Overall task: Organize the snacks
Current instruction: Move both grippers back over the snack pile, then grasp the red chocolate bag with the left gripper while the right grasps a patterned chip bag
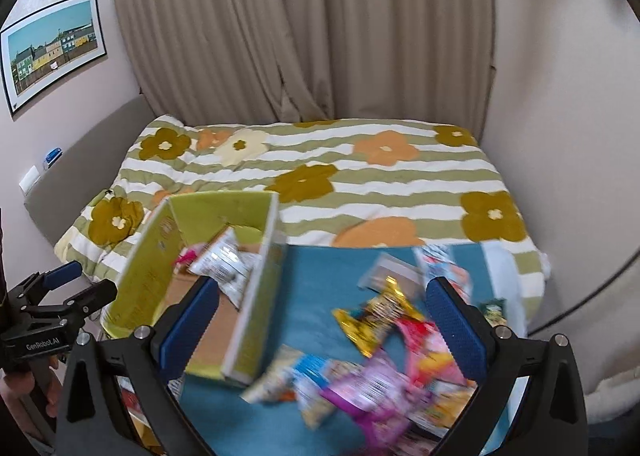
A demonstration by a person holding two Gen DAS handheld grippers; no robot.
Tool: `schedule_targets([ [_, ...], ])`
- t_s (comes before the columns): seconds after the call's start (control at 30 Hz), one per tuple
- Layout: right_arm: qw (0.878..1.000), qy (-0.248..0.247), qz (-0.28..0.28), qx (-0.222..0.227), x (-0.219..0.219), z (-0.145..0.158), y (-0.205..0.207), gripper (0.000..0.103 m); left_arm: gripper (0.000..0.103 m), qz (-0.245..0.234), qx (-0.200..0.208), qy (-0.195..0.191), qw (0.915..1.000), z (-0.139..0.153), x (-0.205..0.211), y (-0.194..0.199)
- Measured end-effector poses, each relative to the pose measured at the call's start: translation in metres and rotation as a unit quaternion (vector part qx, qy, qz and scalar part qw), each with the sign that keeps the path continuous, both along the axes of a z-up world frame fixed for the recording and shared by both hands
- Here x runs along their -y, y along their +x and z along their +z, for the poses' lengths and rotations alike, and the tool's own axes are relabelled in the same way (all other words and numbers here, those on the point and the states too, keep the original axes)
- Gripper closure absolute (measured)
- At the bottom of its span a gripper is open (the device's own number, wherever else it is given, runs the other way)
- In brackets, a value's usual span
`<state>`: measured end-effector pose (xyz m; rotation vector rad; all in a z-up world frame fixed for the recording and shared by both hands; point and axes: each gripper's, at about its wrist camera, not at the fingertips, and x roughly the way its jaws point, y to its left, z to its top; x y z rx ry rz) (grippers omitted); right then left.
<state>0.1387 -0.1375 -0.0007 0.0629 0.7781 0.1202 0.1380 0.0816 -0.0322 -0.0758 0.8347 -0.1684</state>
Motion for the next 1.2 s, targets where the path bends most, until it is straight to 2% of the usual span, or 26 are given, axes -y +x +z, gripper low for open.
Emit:
schedule_targets([
  [0.17, 1.000, 0.012, -0.017, -0.007, 0.050, -0.011, -0.031, 0.000, 0.004, -0.026, -0.015, -0.002, 0.9995, -0.011, 0.053, -0.030],
  [0.37, 0.999, 0.017, -0.026, -0.025, 0.103, -0.033, -0.055, 0.000, 0.004, -0.064, -0.057, -0.015, 0.9962, -0.042, 0.112, -0.062],
  [0.6, 0.997, 0.024, -0.033, -0.068, 0.149, -0.077, -0.067, 0.000, 0.004, -0.114, -0.109, -0.013, 0.9875, -0.092, 0.173, -0.081],
  [0.77, 0.992, 0.054, -0.051, -0.103, 0.169, -0.112, -0.067, 0.000, 0.004, -0.150, -0.136, -0.010, 0.9792, -0.125, 0.205, -0.079],
  [0.9, 0.980, 0.110, -0.076, -0.144, 0.181, -0.149, -0.059, 0.000, 0.004, -0.160, -0.157, -0.002, 0.9745, -0.154, 0.228, -0.076],
  [1.0, 0.966, 0.163, -0.104, -0.174, 0.188, -0.175, -0.054, 0.000, 0.004, -0.167, -0.177, -0.003, 0.9699, -0.172, 0.238, -0.074],
  [1.2, 0.943, 0.220, -0.145, -0.205, 0.192, -0.205, -0.044, 0.000, 0.004, -0.181, -0.196, 0.012, 0.9635, -0.196, 0.256, -0.070],
])
